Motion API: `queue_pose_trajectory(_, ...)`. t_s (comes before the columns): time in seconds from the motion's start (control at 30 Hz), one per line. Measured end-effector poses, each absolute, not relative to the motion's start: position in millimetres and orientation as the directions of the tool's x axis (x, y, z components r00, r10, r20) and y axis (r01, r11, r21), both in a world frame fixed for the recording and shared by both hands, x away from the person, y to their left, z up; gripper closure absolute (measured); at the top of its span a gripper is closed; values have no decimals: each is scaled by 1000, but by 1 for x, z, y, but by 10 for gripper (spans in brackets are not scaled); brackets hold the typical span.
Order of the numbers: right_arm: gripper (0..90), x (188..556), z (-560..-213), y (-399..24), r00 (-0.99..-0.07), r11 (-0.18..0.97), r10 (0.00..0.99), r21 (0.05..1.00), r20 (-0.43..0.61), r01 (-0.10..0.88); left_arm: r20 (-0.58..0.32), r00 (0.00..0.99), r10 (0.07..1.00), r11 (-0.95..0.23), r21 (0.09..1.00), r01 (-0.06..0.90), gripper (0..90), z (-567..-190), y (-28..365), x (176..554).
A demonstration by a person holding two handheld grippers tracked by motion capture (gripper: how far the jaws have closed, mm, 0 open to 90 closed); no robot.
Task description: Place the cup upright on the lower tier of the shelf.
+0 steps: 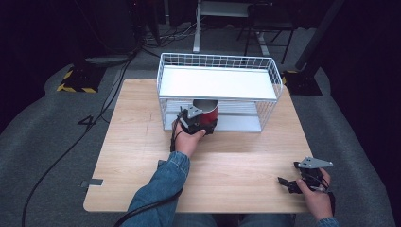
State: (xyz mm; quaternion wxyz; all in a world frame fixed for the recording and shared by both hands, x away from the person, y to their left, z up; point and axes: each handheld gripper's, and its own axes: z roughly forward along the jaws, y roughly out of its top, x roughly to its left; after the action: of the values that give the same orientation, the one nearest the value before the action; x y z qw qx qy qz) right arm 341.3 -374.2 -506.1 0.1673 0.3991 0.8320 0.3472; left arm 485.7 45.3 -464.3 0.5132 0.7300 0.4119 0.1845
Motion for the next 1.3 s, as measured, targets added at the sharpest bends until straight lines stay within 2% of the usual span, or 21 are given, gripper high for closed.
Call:
queue_pose_trajectory(0.23,3,341,-506,-374,-626,441,780,711,-2,548,-124,566,815,-145,902,406,162,-469,33,505)
queue_pose_trajectory(0.6,3,341,-506,-374,-625,440,781,711,-2,548,-139,525,840,-135,883,450,162,-479,18,531)
queue_pose_trajectory(1.03,3,341,-506,-374,-625,440,781,711,-2,548,-123,540,832,-171,870,462,161,-481,10,537)
queue_pose_trajectory(1.1,3,341,-506,-374,-625,440,781,711,-2,548,-71,570,818,-234,865,444,157,-481,7,538)
queue_pose_trajectory(1.3,3,341,-506,-374,-626,442,779,711,-3,547,-81,573,815,-239,855,460,154,-479,6,538)
